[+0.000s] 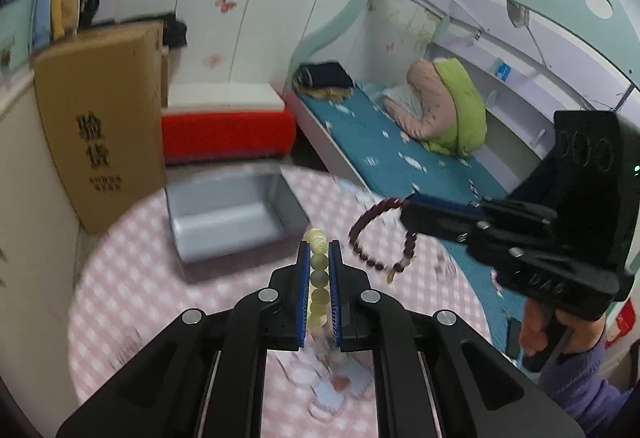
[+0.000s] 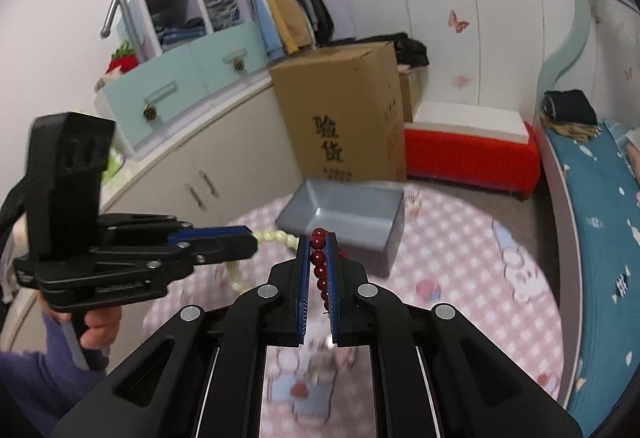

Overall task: Organize jewelry
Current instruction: 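Lift both bracelets and carry them over the grey metal box, then lower both bracelets into the grey box and open both tools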

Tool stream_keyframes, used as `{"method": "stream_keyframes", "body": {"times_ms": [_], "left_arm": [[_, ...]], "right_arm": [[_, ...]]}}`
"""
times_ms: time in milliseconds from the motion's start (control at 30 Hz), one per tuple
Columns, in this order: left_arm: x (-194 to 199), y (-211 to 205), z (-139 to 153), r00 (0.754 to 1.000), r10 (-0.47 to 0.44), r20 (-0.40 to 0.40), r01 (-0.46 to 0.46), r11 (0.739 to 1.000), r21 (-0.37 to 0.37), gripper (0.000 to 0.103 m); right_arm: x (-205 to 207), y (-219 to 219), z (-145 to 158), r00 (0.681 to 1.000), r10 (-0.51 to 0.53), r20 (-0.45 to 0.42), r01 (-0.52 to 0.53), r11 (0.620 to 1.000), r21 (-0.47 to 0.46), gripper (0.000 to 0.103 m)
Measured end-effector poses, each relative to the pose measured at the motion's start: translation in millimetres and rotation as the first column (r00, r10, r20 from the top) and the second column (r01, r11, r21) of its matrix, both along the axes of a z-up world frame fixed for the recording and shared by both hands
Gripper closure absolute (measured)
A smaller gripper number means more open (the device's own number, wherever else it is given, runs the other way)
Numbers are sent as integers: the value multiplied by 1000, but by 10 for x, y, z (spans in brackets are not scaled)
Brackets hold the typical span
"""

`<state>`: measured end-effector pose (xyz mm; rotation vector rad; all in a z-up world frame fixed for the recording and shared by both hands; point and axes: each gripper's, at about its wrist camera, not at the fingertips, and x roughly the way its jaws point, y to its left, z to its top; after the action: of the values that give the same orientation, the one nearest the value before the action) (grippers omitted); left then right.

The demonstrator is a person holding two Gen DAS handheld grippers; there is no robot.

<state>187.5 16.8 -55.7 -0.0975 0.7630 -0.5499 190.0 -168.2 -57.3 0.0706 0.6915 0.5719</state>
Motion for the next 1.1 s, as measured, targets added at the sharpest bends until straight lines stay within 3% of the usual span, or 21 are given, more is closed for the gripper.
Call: {"method": "stream_keyframes", "body": {"times_ms": [200,333,467,600,900,967,1100], "left_arm": [[599,97,86,999,49,-22,-49,999,3,96],[1048,113,-245,989,103,-110,-97,994,58,95],[1365,62,-758,966,140,-218,-112,984,137,95],[1457,-12,-1030,958,140,-251,-95,978,186,95],[1450,-41,-1049,963,163,-215,-108,963,248,95],[1446,-34,-1063,960,172,-222,-113,961,254,90],[1397,-6,-1007,956,201,-213,-144,956,257,72]], "right_arm": [[632,206,7,998,-64,3,64,998,-7,95],[1063,377,-278,995,-79,-69,77,997,-32,94],[1286,497,-606,987,-82,-137,74,995,-62,94],[1370,554,-832,982,-100,-163,83,991,-108,94],[1422,553,-1064,973,-99,-211,78,991,-109,94],[1420,542,-1088,970,-98,-224,79,992,-95,94],[1406,501,-1128,964,-97,-249,81,994,-73,94]]}}
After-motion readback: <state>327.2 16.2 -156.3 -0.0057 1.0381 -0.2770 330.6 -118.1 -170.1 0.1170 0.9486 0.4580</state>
